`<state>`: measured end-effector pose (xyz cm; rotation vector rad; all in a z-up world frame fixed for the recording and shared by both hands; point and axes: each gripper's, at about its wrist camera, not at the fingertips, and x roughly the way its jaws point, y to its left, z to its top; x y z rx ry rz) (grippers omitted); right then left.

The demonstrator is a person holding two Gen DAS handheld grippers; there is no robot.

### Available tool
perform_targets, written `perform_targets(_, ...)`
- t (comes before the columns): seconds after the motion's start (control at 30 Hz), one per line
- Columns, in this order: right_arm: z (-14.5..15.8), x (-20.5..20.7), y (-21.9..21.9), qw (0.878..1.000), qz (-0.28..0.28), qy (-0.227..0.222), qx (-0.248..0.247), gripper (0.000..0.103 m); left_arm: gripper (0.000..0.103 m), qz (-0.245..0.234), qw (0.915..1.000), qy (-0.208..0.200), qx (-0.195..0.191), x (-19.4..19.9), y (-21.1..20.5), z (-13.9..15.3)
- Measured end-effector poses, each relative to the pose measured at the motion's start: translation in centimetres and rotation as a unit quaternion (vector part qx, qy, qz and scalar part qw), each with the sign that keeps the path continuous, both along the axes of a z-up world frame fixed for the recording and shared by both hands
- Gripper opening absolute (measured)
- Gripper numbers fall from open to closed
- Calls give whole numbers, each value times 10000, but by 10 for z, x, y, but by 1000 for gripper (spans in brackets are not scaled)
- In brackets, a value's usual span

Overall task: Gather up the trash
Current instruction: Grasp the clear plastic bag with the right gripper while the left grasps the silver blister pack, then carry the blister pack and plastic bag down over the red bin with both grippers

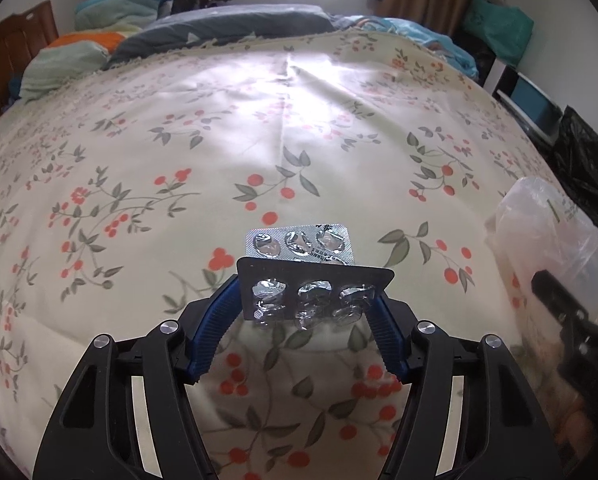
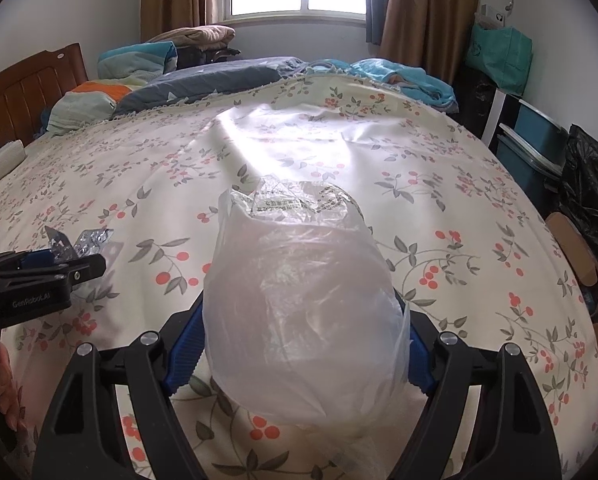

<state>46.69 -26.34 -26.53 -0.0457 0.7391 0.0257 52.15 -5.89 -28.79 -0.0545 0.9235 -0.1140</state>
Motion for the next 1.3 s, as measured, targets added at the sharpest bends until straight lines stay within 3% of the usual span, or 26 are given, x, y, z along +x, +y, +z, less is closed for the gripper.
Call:
perform_targets(0.47, 30, -65, 11, 9998, 153, 42, 92, 80, 64, -159, 9997, -149, 100, -61, 21, 35)
perform_targets(1.3, 143, -282, 38, 9971, 547, -395, 342, 80, 64, -399, 9977, -530, 115, -276, 64, 141)
